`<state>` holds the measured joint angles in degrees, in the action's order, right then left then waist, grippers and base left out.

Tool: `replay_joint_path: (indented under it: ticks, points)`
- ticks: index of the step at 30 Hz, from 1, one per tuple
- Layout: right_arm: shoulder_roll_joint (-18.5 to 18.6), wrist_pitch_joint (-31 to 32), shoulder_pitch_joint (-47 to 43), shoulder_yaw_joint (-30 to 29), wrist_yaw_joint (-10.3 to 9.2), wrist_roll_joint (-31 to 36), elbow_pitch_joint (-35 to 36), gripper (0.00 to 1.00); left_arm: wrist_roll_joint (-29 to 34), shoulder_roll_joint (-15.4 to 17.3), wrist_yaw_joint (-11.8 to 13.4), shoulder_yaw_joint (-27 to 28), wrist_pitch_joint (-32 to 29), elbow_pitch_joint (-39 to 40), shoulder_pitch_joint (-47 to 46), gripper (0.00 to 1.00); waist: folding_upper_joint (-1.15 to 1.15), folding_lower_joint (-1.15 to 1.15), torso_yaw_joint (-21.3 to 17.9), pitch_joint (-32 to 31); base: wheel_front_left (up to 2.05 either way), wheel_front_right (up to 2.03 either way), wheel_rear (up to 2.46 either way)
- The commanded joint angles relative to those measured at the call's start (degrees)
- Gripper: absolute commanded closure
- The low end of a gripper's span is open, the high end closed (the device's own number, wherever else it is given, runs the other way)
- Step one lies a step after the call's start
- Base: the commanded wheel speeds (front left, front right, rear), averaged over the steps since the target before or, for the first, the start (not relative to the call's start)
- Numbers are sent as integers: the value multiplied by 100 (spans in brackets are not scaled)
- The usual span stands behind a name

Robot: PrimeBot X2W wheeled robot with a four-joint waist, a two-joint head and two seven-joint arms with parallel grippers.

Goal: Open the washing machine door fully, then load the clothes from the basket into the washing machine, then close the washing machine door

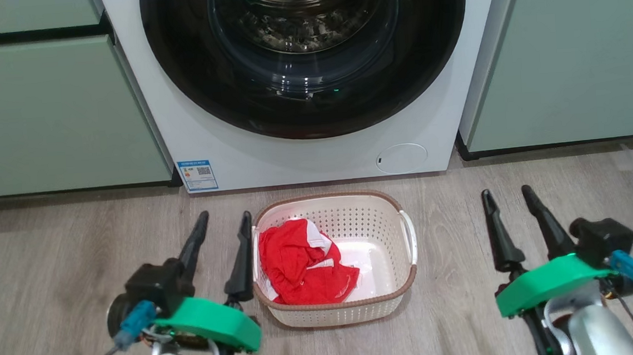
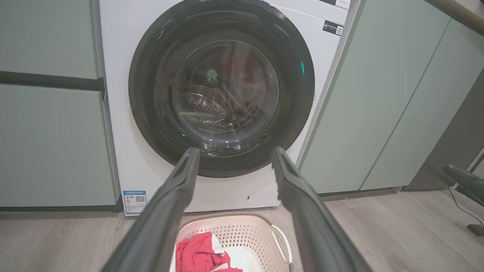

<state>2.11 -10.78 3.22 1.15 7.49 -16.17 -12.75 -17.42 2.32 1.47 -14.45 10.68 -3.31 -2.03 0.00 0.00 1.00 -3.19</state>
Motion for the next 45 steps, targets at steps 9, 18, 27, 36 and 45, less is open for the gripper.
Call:
replay_joint_path:
  ticks: [9, 18, 27, 36, 45]
  points:
    - [71, -218, 372, 283, 0, 461, -253, 0, 154, 47, 157, 12, 230, -235, -109, 0, 0, 0, -5, -86, 0, 0, 0]
    - [75, -354, 481, 420, 0, 804, -819, 0, 457, 52, 95, -161, 364, -767, -160, 0, 0, 0, 3, -147, 0, 0, 0]
    - [76, -422, 577, 437, 0, 901, -968, 0, 573, 55, 197, -234, 431, -863, -230, 0, 0, 0, 1, -126, 0, 0, 0]
    - [76, -422, 642, 458, 0, 802, -1008, 0, 442, 55, 255, -137, 431, -841, -263, 0, 0, 0, -22, -72, 0, 0, 0]
    - [76, -422, 668, 435, 0, 777, -1002, 0, 389, 55, 260, -62, 431, -860, -283, 0, 0, 0, -45, -38, 0, 0, 0]
